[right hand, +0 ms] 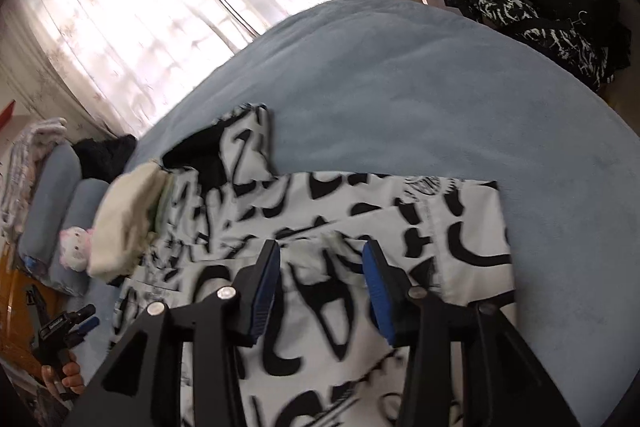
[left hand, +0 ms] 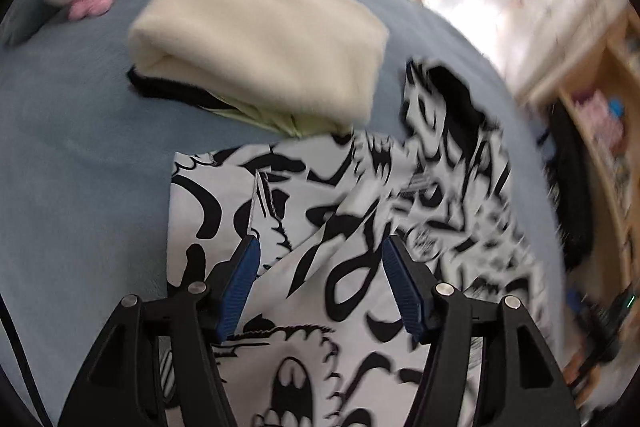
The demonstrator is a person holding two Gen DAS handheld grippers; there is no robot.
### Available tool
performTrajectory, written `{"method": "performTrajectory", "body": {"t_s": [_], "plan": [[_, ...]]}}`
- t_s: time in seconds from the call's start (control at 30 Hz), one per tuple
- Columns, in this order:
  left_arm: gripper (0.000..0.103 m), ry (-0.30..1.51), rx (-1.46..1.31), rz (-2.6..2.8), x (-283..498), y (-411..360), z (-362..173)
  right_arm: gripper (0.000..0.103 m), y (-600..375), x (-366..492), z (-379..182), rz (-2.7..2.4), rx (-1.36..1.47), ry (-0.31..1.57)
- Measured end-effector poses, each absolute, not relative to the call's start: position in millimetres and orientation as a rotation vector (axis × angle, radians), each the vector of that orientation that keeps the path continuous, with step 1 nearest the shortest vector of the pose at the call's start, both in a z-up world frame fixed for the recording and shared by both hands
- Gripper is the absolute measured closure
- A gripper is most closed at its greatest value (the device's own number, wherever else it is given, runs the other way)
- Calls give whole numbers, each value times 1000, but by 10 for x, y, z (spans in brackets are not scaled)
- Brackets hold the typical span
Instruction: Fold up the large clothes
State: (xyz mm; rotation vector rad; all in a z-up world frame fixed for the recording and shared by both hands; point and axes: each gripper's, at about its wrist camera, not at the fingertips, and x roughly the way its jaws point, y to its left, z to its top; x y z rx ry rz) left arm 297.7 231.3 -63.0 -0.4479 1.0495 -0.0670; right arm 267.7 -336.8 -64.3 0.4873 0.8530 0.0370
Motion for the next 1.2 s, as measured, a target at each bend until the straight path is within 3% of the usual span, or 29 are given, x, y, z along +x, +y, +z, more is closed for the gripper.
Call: {"method": "performTrajectory", "body": {"t_s": [0.43, 0.5, 0.53, 0.57, 0.7, 0.83, 1.2], "plan": [[42, 1180, -167, -127, 3355, 1822, -1150, 60, -3376, 3052, -1333, 83, 254, 1077], [42, 1198, -158, -134, 3405, 1809, -1237, 65, -3355, 3056, -1397, 91, 237, 1082], [42, 1198, -158, -135, 3418, 1807, -1264, 74, -3340, 3052, -1411, 91, 229, 1076], [44, 1191, -164, -137, 3418, 1811, -1274, 88, -3328, 3044, -1423, 95, 230, 1073], [93, 1155, -135, -120, 3344, 1748, -1224, 97, -3258, 2967, -1411, 60, 180, 1050], [97, 1090, -107, -53, 3177, 1738, -1037, 99, -3239, 2795, -1259, 18, 175, 996], [99, 849, -194, 35, 3091, 1919, -81, 99, -3379, 2595, -350, -26, 262, 684]]}}
